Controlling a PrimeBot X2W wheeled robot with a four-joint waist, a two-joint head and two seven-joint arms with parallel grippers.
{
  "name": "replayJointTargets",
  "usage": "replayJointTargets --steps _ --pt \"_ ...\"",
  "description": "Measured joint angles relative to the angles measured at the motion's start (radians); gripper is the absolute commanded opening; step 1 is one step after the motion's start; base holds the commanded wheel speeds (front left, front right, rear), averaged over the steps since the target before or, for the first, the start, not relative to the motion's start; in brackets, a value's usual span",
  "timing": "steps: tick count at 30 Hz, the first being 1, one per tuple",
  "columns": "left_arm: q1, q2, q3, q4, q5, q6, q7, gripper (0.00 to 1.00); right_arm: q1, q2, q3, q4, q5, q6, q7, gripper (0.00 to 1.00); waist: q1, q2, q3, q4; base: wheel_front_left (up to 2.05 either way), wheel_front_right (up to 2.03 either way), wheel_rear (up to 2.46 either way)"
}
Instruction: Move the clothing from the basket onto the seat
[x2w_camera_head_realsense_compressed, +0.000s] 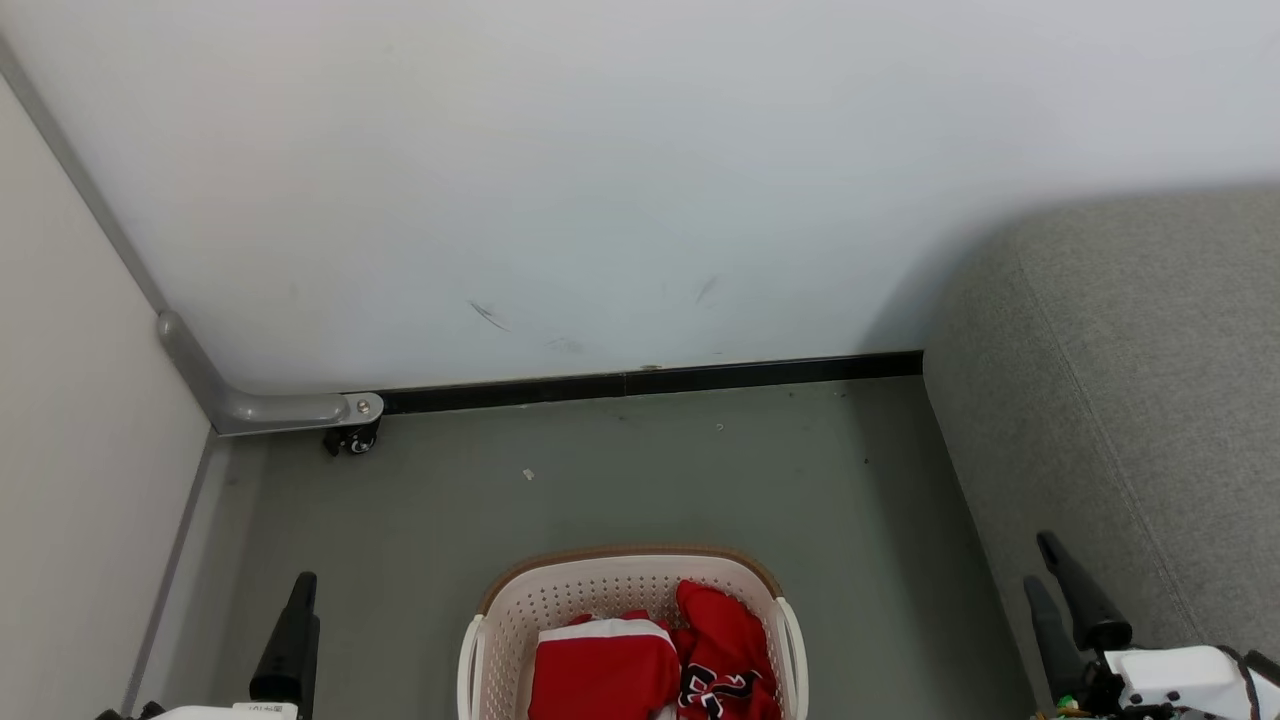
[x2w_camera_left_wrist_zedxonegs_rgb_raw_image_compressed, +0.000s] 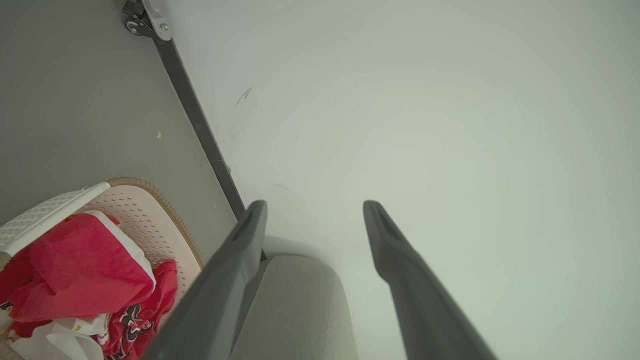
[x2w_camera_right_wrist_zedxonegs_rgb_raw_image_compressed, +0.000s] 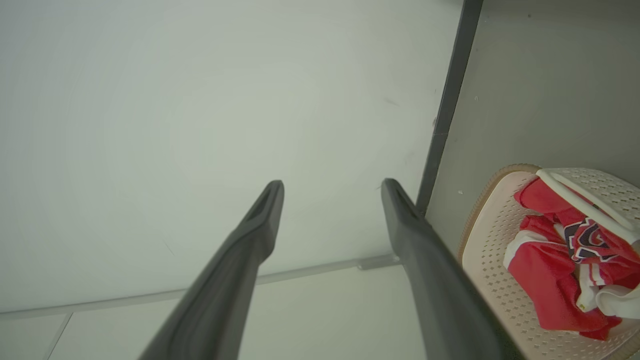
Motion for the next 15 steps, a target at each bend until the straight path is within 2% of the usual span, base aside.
replayJointTargets --steps 7,15 --pt "-0.018 0.033 -0.039 -0.012 0.082 0.0 -0.042 1.0 -0.033 -0.035 0.044 -0.009 -0.1 0.0 -0.044 1.0 0.0043 0.0 -0.004 0.001 0.0 0.0 0.0" --pt "-0.023 0.058 -0.087 -0.023 0.182 0.0 -0.086 1.0 -0.047 -0.056 0.089 0.001 -0.224 0.0 -0.067 1.0 0.0116 0.0 -0.01 0.001 0.0 0.0 0.0"
